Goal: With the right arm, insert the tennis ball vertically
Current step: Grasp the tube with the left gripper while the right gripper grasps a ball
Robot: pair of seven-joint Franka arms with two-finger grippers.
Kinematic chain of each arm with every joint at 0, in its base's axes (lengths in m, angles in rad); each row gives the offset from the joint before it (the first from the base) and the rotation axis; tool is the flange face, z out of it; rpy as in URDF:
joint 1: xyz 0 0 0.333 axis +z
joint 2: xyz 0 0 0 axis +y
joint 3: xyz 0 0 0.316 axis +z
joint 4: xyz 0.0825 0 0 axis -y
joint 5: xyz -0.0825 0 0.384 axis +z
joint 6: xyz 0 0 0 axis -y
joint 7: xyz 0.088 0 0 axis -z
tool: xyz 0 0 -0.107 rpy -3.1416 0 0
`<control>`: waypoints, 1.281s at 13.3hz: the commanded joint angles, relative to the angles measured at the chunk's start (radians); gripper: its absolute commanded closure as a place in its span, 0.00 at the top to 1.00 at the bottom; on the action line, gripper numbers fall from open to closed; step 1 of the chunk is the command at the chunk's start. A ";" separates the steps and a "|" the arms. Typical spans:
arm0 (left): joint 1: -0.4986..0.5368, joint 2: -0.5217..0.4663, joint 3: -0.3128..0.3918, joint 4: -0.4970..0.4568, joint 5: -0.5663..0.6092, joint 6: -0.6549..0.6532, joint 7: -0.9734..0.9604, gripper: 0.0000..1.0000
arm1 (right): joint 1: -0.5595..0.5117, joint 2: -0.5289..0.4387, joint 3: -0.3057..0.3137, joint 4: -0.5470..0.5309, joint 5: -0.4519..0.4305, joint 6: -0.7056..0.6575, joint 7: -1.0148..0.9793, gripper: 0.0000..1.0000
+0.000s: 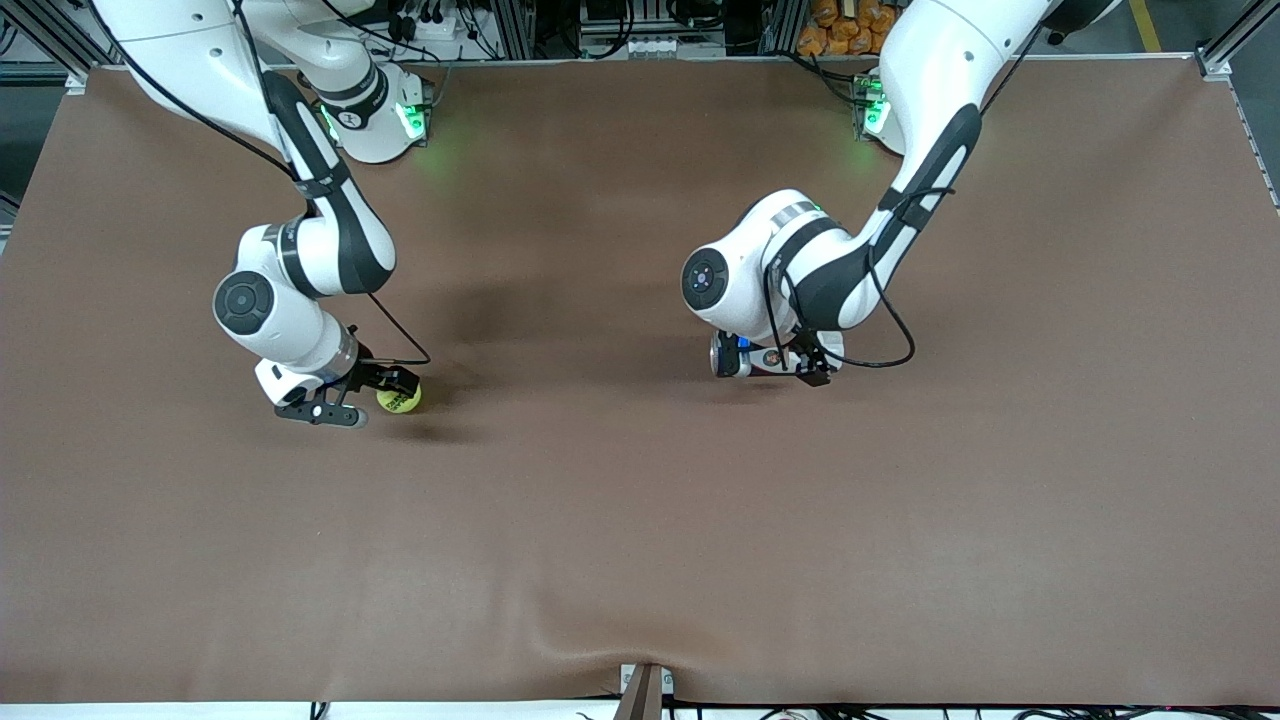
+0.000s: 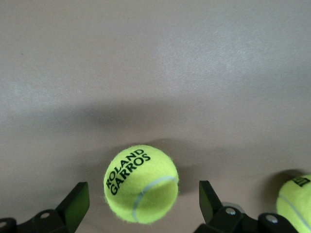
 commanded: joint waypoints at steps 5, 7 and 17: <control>0.011 -0.005 -0.002 -0.082 0.053 0.086 -0.027 1.00 | 0.023 0.039 -0.009 -0.006 0.011 0.036 0.009 0.52; -0.007 0.014 -0.002 -0.089 0.076 0.086 -0.111 1.00 | 0.014 0.034 -0.009 -0.005 0.009 0.024 0.000 0.07; 0.006 0.004 -0.004 -0.151 0.084 0.126 -0.118 1.00 | -0.028 -0.107 -0.042 0.303 -0.011 -0.509 -0.003 0.00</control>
